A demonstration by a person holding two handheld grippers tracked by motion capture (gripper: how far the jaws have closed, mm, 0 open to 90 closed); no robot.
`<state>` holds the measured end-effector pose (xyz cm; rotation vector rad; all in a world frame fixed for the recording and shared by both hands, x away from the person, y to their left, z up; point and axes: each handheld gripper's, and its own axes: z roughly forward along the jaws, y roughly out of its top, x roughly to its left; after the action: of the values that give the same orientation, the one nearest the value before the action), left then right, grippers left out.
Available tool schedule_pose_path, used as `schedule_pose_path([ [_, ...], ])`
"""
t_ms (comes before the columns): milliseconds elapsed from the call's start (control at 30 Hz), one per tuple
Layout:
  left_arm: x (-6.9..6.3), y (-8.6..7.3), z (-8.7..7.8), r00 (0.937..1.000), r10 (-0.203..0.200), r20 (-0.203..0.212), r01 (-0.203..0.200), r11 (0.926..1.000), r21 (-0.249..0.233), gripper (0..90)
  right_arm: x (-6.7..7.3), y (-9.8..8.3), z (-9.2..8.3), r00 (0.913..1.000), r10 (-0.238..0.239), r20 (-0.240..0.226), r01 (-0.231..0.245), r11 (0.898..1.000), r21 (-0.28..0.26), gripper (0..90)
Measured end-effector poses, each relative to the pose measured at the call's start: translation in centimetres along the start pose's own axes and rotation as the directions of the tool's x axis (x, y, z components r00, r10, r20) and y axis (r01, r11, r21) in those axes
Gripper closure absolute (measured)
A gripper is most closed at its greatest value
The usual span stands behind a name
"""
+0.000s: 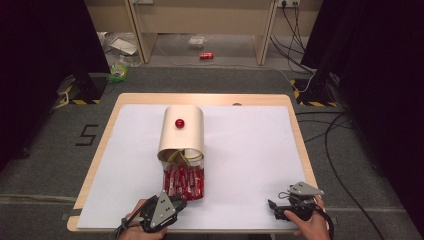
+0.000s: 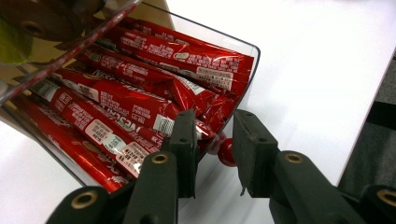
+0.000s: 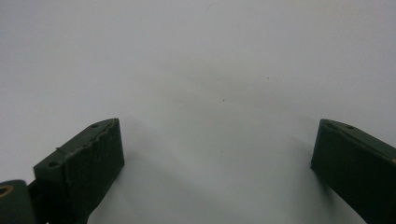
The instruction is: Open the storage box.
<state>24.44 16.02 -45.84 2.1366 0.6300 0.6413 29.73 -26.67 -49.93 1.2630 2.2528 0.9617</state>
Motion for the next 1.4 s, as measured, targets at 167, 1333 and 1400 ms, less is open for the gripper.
schedule_pose_path([
  [167,-0.4,0.0,-0.2,1.0000,0.006,0.003,-0.006,0.9999,0.014,70.8,0.0,0.0,0.0,1.0000,0.002,0.000,-0.002,1.000,0.000,2.8],
  [1333,-1.1,0.2,-1.0,0.9871,-0.107,0.119,0.102,0.9938,0.044,60.4,0.0,0.0,0.0,1.0000,0.003,0.002,-0.003,1.000,-0.005,2.6],
  [1400,-1.1,0.3,-0.9,0.9871,-0.112,0.114,0.109,0.9934,0.038,59.0,0.0,0.0,0.0,1.0000,0.003,0.002,-0.003,1.000,-0.005,2.6],
])
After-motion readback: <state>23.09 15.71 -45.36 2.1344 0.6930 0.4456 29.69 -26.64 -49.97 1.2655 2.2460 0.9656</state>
